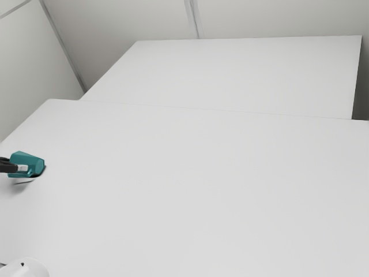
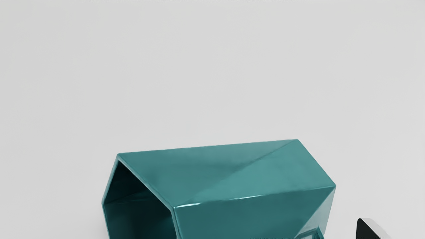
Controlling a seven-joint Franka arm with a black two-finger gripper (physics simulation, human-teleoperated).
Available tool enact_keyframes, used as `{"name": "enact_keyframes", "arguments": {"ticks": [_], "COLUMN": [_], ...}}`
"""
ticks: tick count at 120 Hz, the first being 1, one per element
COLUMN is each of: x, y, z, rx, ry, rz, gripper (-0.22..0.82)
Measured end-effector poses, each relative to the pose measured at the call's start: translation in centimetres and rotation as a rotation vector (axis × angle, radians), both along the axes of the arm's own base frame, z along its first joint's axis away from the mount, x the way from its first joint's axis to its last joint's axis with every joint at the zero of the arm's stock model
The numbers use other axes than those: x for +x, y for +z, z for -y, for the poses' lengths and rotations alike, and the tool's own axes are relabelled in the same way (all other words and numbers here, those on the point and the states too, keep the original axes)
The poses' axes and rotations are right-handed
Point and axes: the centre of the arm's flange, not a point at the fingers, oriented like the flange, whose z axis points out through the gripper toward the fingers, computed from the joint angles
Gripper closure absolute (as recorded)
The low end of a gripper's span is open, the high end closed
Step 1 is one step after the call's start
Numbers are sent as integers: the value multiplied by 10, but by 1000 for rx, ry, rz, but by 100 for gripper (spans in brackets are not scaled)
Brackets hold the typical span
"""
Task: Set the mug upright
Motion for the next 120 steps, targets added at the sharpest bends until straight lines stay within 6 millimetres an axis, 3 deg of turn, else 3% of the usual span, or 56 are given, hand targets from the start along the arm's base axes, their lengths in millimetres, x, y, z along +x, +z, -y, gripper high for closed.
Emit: {"name": "enact_keyframes", "arguments": {"ticks": [29,43,61,101,120], "x": [11,18,26,38,46], "y": [19,33,52,77,95], "z": [4,6,10,23,49], "rx": [31,54,93,140,170], "ry": [-35,-51,-72,-93,-130], "rz": [33,49,59,47,0], "gripper": [56,68,74,78,79]}}
